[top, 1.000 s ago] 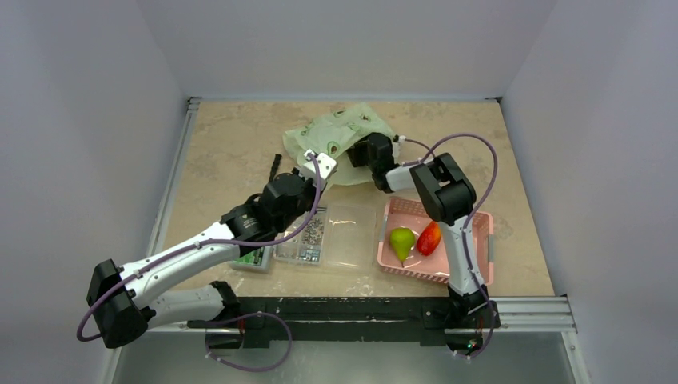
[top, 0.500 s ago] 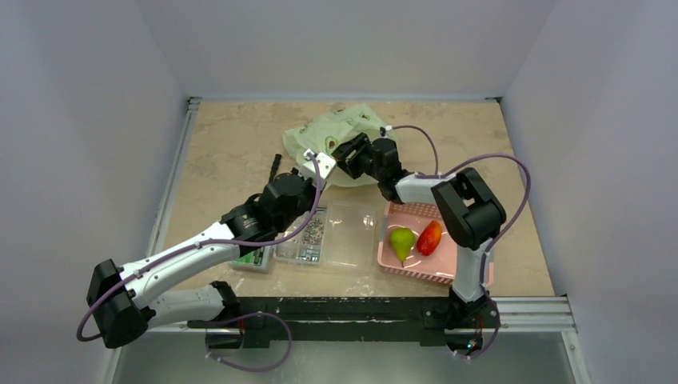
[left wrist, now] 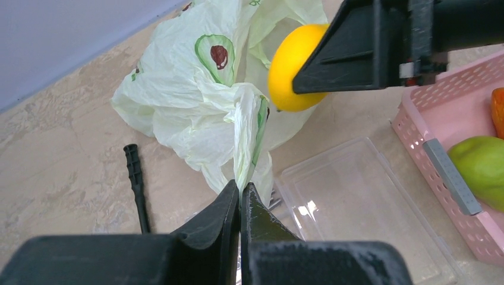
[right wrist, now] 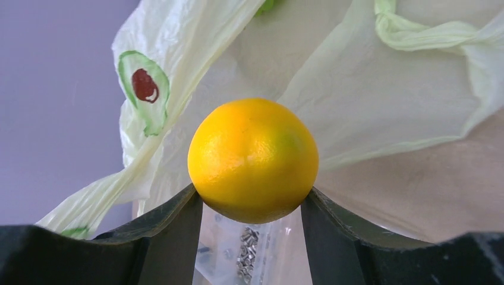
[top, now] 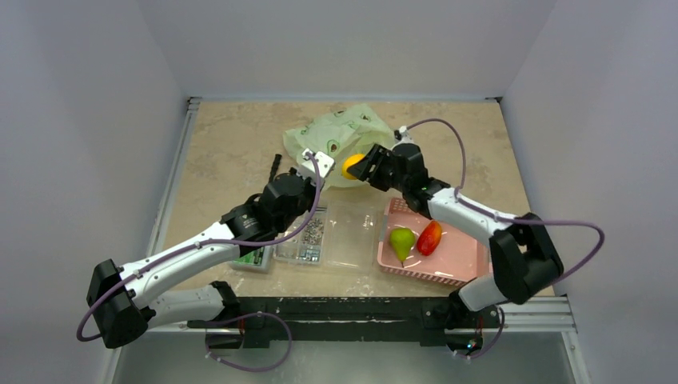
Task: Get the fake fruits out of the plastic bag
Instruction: Take out the fake fruit from the plastic bag.
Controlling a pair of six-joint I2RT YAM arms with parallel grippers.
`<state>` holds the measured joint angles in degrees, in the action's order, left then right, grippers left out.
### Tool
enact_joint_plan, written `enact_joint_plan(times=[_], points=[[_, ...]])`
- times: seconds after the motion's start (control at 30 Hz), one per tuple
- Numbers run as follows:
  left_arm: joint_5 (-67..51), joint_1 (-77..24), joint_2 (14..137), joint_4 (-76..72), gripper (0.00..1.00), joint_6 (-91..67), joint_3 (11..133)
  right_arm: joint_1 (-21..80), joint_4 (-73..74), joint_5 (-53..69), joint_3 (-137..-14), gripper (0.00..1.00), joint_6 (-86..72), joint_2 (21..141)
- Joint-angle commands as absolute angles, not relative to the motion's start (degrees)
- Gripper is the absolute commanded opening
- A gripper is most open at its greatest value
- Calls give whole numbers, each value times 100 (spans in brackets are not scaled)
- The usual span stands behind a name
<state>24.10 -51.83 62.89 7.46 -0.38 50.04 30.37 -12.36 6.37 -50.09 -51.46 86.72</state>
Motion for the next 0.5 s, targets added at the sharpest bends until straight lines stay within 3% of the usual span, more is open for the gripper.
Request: enact_joint_plan(times=[0.0, 0.17, 0.47], points=[[2602, -5199, 6236, 692, 0, -98, 5245, 3046, 451, -139, -5146, 6, -4117, 7729], [2617, -5203, 6267, 797, 0, -146, 5299, 3046, 1813, -324, -5012, 6, -4098, 6544], [2567, -5203, 6251, 827, 0, -152, 5335, 3023, 4566, -2210, -4904, 0, -5192, 4929]])
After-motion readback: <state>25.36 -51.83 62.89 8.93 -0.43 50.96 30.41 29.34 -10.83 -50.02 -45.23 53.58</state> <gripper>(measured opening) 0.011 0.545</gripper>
